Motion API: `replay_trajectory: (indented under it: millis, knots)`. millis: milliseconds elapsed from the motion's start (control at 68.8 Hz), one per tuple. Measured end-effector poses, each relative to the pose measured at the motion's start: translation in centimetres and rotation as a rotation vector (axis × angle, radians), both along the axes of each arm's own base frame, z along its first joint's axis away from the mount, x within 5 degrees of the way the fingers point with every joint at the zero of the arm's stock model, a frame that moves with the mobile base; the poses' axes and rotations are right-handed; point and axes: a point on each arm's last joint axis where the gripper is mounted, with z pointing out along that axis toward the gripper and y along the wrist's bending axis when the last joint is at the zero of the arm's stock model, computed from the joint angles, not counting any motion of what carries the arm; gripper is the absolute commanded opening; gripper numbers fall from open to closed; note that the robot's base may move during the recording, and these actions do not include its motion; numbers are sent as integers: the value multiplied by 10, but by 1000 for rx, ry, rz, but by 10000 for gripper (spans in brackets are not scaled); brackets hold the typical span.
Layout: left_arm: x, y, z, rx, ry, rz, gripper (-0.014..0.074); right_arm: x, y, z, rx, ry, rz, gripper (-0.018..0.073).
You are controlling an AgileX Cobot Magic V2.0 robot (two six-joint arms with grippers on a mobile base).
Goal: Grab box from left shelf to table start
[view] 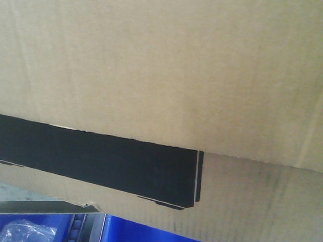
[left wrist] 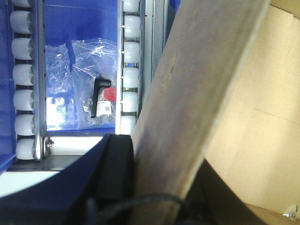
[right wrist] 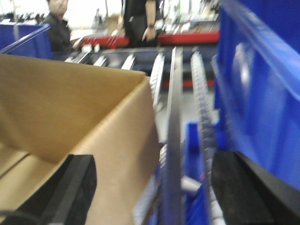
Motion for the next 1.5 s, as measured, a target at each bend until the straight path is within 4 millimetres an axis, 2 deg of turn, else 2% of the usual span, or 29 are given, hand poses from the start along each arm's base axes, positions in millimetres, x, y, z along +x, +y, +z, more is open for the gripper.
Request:
replay_trajectory:
  millis: [189,320,465,581,668,843,988,1221,1351,1424,1497]
  knots:
    - [0,0,0,0,0,0,45,20,11,56,41,215,111,610]
    - [0,0,0,0,0,0,45,50,19,84,31,420,186,610]
    - [0,0,0,0,0,0,45,92,23,95,35,631,223,605]
    - [0,0,0,0,2,0,45,116,24,99,38,723,229,603]
    - [0,0,0,0,2,0,45,125,22,99,41,764,196,603]
    - [0,0,0,-9,2,16,43,127,14,95,46,823,83,603]
    - [0,0,0,-14,1,24,-6,136,16,88,68,877,73,603]
    - [0,0,0,-18,0,32,-41,162,46,65,60,1015,154,603]
    - [0,0,0,-18,0,32,-41,175,59,50,4,1087,123,599]
    - [0,0,0,-18,-2,32,-41,184,61,41,-39,1112,82,537]
    - [0,0,0,-18,-2,32,-41,190,61,35,-61,1129,57,373]
